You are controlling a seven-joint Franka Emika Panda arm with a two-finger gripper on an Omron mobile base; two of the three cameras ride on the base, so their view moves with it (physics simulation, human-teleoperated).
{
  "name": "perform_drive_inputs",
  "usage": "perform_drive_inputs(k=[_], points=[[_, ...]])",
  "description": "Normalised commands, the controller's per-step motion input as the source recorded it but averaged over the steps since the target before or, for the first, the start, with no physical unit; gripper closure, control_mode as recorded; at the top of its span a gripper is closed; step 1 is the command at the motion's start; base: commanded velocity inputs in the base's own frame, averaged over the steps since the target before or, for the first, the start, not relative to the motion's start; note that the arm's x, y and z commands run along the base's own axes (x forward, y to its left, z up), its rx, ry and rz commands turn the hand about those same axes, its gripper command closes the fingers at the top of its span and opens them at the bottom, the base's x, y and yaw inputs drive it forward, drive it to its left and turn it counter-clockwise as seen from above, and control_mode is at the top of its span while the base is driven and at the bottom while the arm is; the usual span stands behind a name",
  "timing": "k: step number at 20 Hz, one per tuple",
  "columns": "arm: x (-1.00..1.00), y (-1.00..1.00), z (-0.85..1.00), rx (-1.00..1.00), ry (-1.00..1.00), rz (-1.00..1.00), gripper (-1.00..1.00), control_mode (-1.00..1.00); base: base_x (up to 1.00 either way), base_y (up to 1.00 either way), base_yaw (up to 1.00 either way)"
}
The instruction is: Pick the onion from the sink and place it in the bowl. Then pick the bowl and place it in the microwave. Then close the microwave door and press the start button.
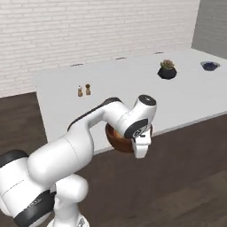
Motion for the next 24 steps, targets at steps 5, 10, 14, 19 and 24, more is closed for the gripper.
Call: perform_drive_inputs(k=[5, 10, 14, 19, 24], points=[[0.00, 0.00, 0.00, 0.00, 0.00, 0.00, 1.00, 1.00, 0.28, -0.71, -0.53], [0.00, 0.00, 0.00, 0.00, 0.00, 0.00, 1.00, 1.00, 0.67, -0.45, -0.55], [0.00, 0.00, 0.00, 0.00, 0.00, 0.00, 1.00, 1.00, 0.86, -0.45, -0.53], [0.00, 0.00, 0.00, 0.00, 0.00, 0.00, 1.00, 1.00, 0.91, -0.34, -0.56], [0.00, 0.00, 0.00, 0.00, 0.00, 0.00, 1.00, 1.00, 0.99, -0.15, -0.58]])
